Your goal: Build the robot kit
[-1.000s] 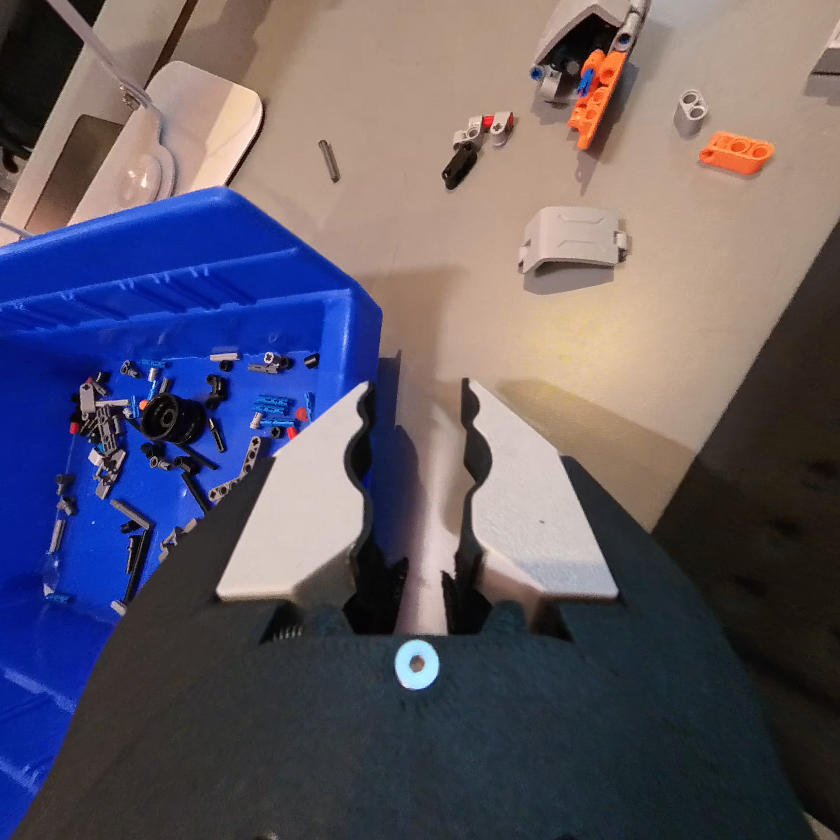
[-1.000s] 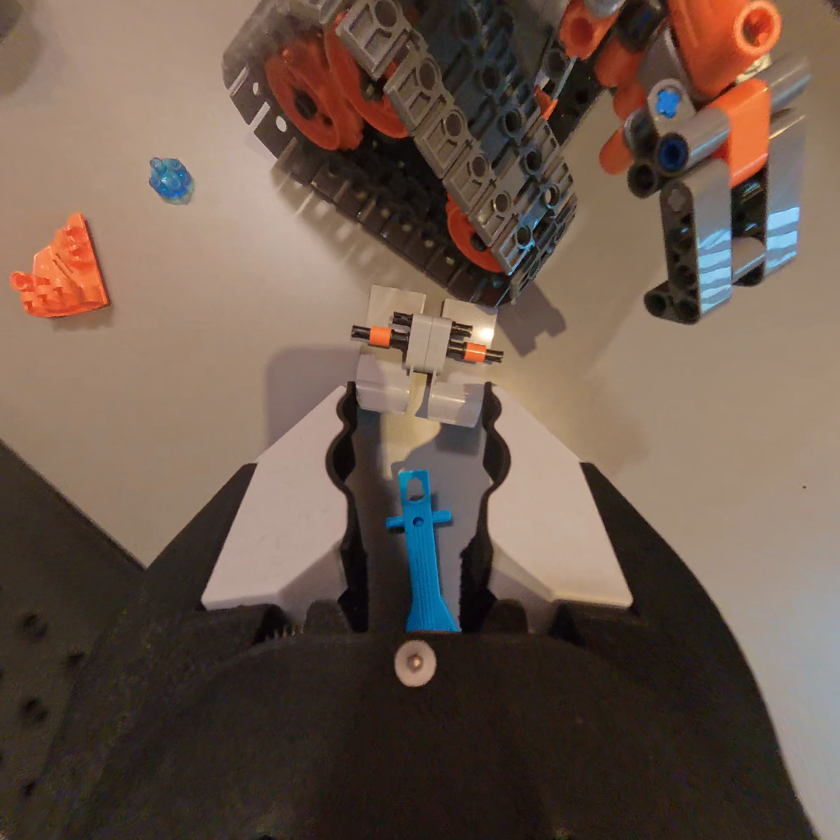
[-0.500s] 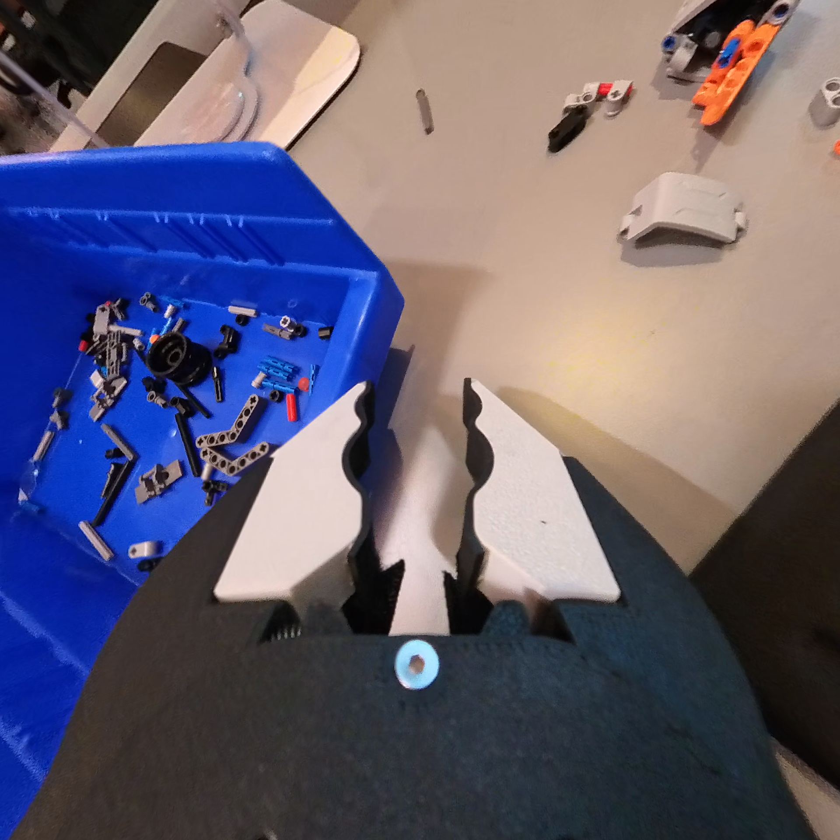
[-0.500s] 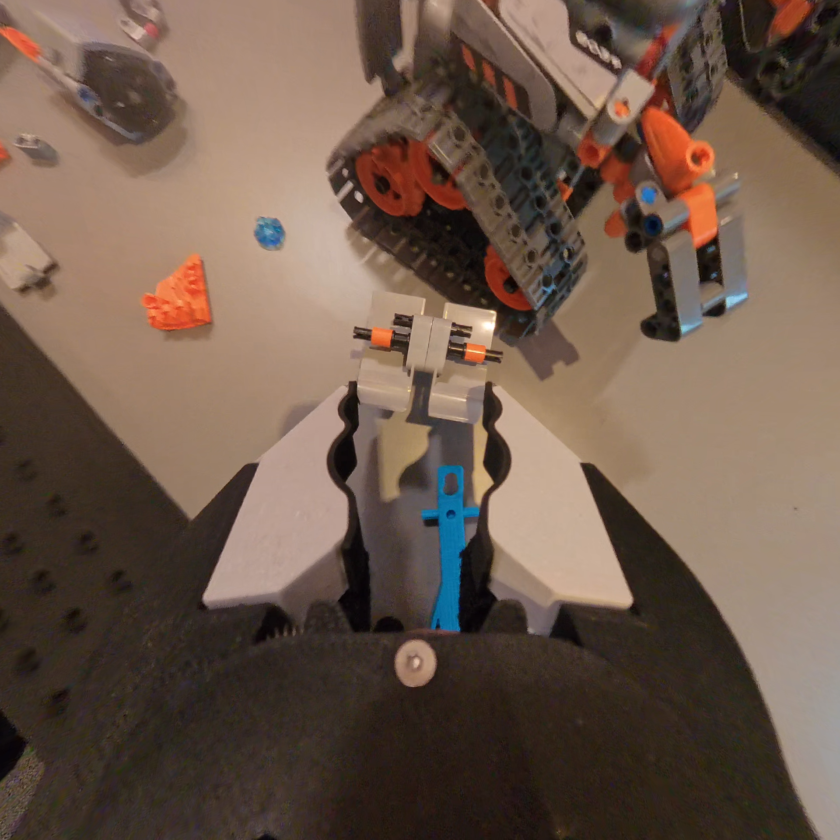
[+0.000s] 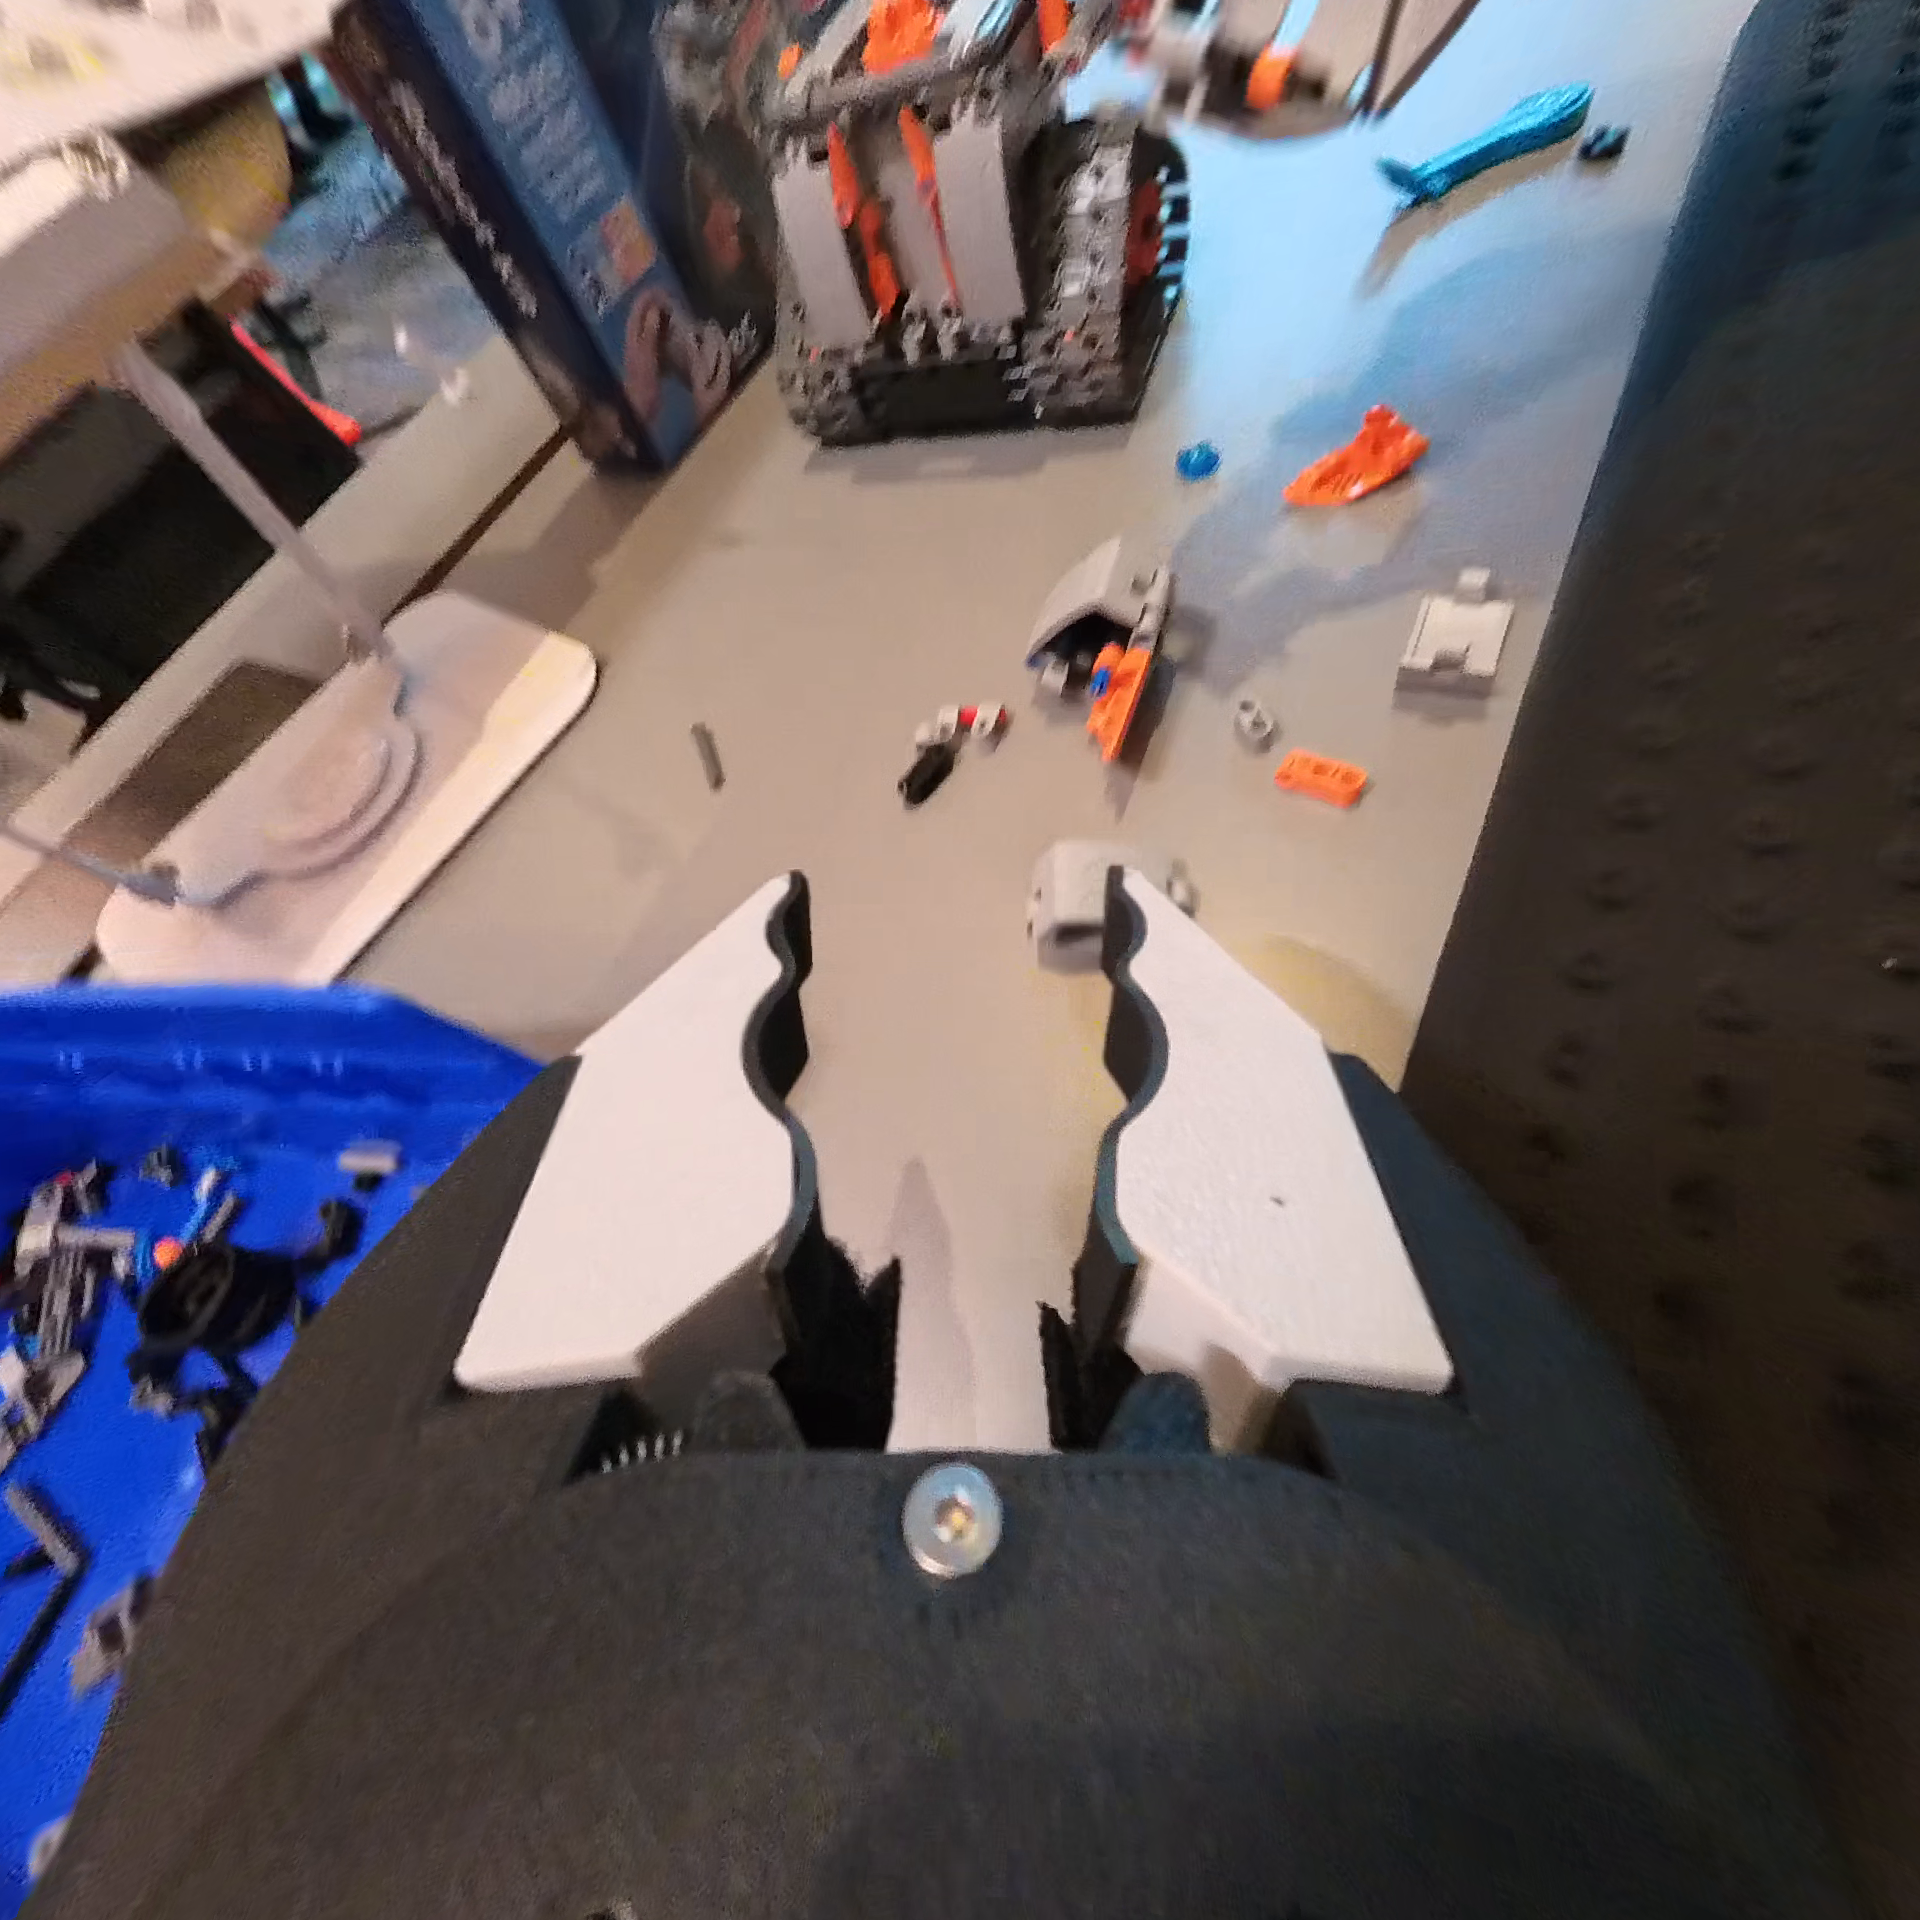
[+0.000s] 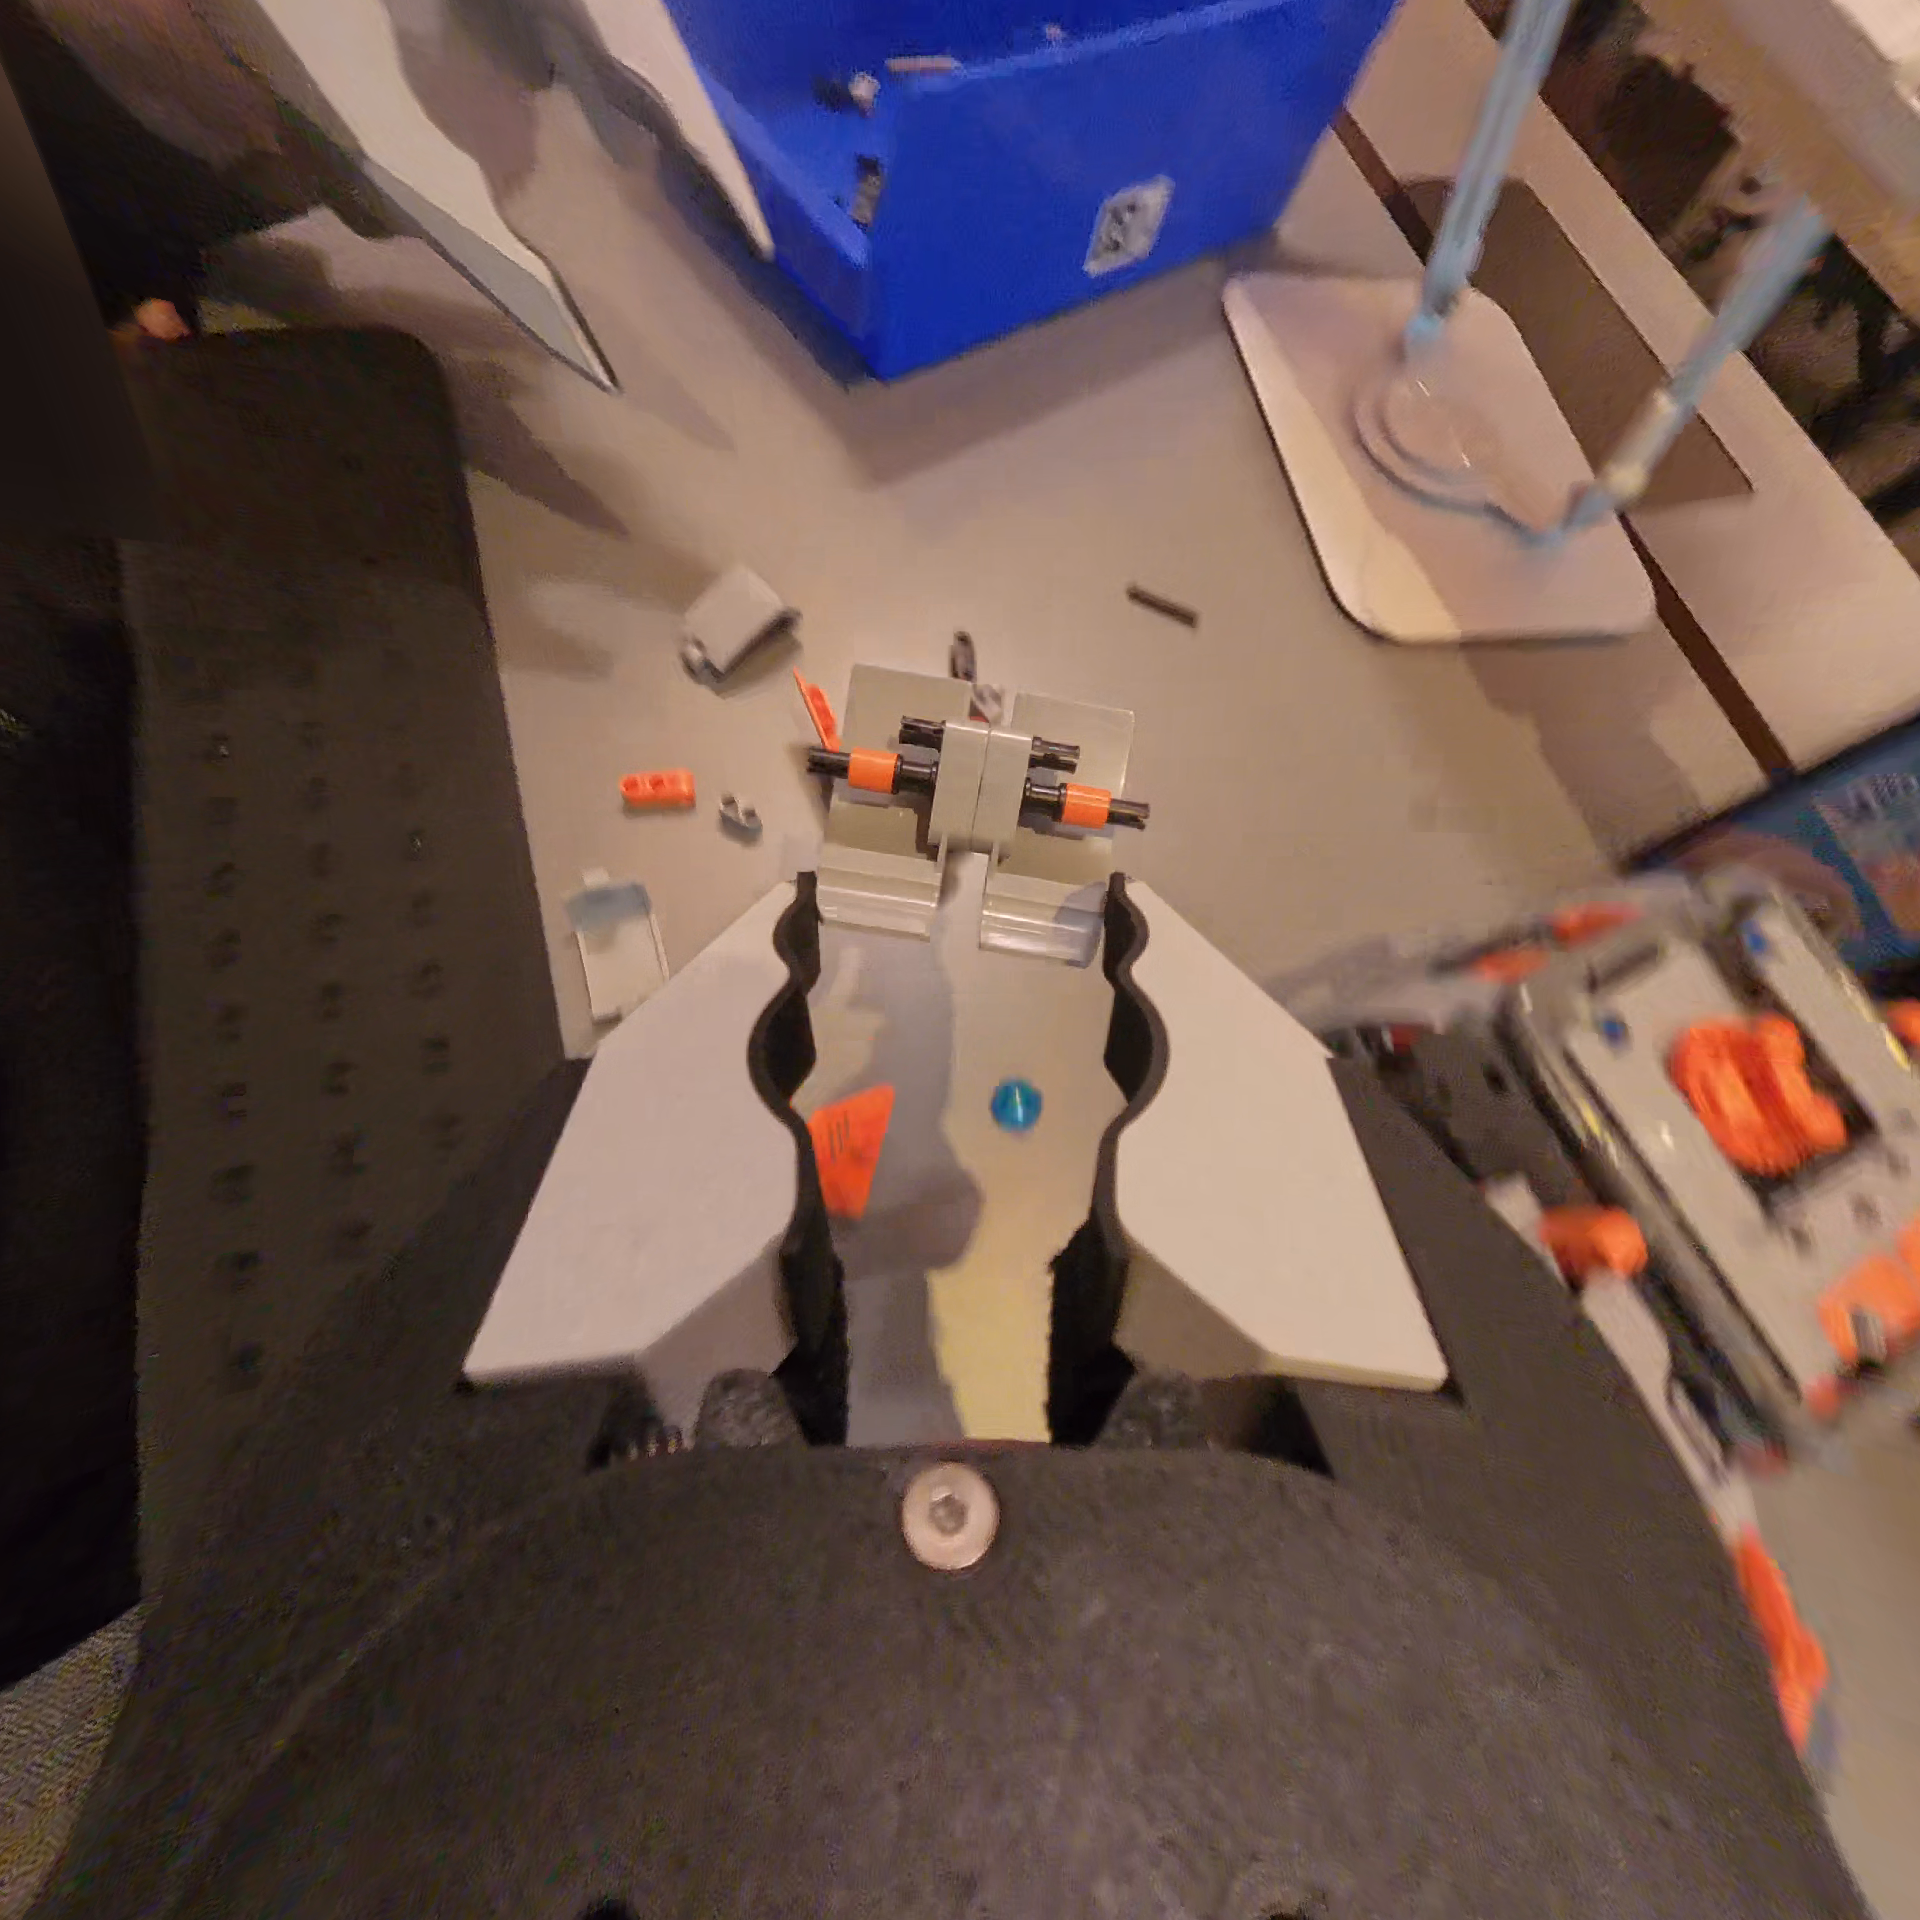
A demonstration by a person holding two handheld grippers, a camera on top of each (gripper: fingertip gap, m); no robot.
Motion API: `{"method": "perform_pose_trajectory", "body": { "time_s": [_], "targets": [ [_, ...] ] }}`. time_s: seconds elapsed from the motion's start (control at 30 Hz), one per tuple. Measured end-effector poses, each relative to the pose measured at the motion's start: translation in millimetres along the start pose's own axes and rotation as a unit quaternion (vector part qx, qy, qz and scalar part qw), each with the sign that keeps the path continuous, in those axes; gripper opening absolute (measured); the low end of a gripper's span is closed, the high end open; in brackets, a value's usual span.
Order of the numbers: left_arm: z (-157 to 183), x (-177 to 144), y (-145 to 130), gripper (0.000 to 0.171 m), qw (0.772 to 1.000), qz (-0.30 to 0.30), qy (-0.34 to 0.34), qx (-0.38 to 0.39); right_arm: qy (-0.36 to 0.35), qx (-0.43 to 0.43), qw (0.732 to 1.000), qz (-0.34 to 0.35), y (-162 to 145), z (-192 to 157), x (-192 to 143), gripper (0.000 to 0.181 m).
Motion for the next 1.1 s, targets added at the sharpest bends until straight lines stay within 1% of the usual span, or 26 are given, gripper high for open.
{"method": "perform_pose_trajectory", "body": {
  "time_s": [0.07,0.2,0.3,0.43,0.53,0.6,0.7,0.77,0.8,0.9,1.0,1.1],
  "targets": [
    [-0.1,5.9,15.0,0.056,1.000,0.017,-0.010,0.015,0.022,-0.021,1.000,0.002,16.0,-7.7,19.4,0.054],
    [-8.4,14.2,38.1,0.058,0.998,0.041,-0.005,0.045,0.057,-0.055,0.997,0.005,41.9,-19.2,53.0,0.053],
    [-14.0,20.9,47.6,0.059,0.997,0.047,-0.008,0.061,0.070,-0.088,0.994,-0.007,51.2,-21.7,73.0,0.053],
    [-24.1,25.8,56.1,0.060,0.997,0.069,-0.020,0.038,0.064,-0.146,0.987,-0.016,59.1,-19.9,89.2,0.053],
    [-29.9,28.0,56.8,0.059,0.997,0.069,-0.018,0.035,0.053,-0.191,0.980,-0.019,63.7,-18.8,93.9,0.053],
    [-29.5,30.5,55.6,0.059,0.997,0.055,-0.010,0.061,0.052,-0.217,0.974,-0.020,65.8,-19.9,94.4,0.053],
    [-27.6,36.9,52.6,0.065,0.994,0.023,-0.005,0.103,0.064,-0.241,0.968,-0.023,68.1,-22.0,93.6,0.053],
    [-24.7,40.0,51.6,0.071,0.993,0.007,-0.016,0.118,0.076,-0.254,0.964,-0.024,69.0,-24.2,92.3,0.053],
    [-23.5,41.1,52.3,0.072,0.992,0.004,-0.021,0.124,0.089,-0.262,0.961,-0.024,69.0,-27.3,91.4,0.053],
    [-14.6,43.8,56.0,0.063,0.989,0.010,-0.044,0.141,0.121,-0.278,0.953,-0.015,71.3,-37.3,89.1,0.053],
    [-11.3,46.0,56.2,0.061,0.988,0.013,-0.044,0.144,0.135,-0.279,0.951,-0.015,71.7,-39.4,87.9,0.053],
    [-14.3,45.6,56.3,0.061,0.990,0.024,-0.029,0.135,0.141,-0.260,0.955,0.006,75.2,-37.6,86.0,0.053]
  ]
}}
Point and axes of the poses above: each gripper's, where its closed fingertips meet, x out along the fingers, y out of its top, z = x × y across the jaws, the point moved 3 cm from there along -x, back along the fingers, and after that the axes turned 11 degrees about x, right-handed, at the moved point
